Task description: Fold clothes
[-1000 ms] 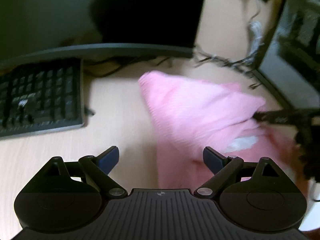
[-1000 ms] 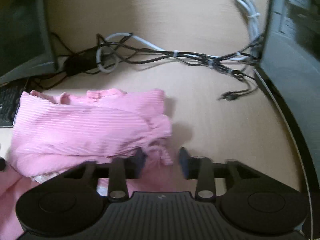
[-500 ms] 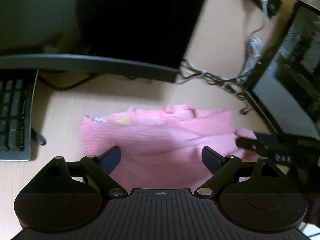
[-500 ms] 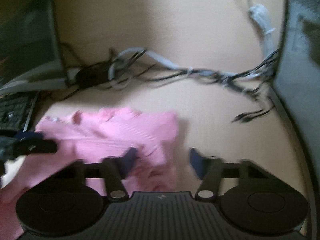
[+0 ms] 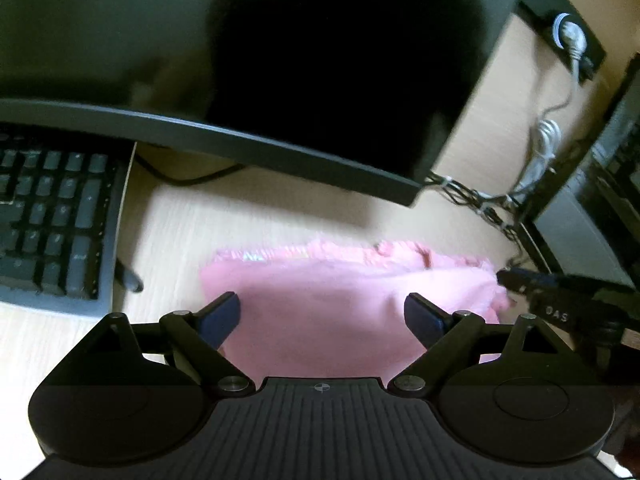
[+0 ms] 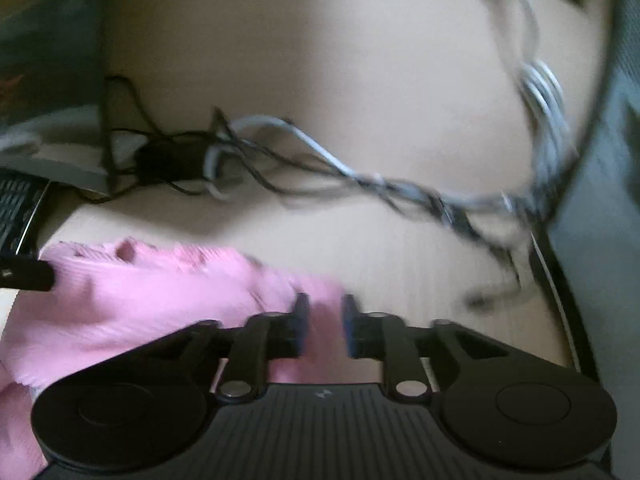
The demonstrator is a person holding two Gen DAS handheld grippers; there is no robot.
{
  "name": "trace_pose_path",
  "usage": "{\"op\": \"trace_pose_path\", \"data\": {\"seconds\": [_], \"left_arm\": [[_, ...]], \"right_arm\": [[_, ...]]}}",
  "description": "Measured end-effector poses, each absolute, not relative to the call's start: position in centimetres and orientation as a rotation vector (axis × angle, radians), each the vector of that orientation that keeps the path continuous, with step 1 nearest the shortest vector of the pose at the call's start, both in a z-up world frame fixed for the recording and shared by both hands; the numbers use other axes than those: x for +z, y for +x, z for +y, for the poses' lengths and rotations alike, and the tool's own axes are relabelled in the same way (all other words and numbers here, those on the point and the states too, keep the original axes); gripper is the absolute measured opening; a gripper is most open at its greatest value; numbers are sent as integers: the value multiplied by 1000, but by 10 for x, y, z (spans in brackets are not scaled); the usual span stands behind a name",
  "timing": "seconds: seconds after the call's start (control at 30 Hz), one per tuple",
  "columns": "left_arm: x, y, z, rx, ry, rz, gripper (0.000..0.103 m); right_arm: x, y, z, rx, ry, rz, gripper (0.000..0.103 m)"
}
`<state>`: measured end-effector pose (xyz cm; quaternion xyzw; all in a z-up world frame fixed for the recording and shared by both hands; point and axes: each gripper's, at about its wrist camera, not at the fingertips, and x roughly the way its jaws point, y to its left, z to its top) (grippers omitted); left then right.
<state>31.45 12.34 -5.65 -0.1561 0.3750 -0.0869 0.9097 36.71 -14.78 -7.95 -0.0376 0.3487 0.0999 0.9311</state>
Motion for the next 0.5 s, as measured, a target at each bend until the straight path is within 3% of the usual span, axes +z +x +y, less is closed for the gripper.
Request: {"op": "trace_pose_path", "data": {"seconds": [0.07, 0.33, 0.4, 0.5], "left_arm": [[-53, 303, 120, -209, -313, 766, 93], [-71, 285, 96, -294, -272, 844, 93], [-72, 284, 95, -297, -275, 851, 93], [-68, 280, 97, -314, -284, 836, 94]], "right_arm": [[-74, 357, -161, 214, 12, 715, 47], [-79, 365, -157, 308, 207, 758, 47], [-79, 373, -144, 355, 218, 793, 12], [-51, 359, -141, 394, 234, 684, 10]]}}
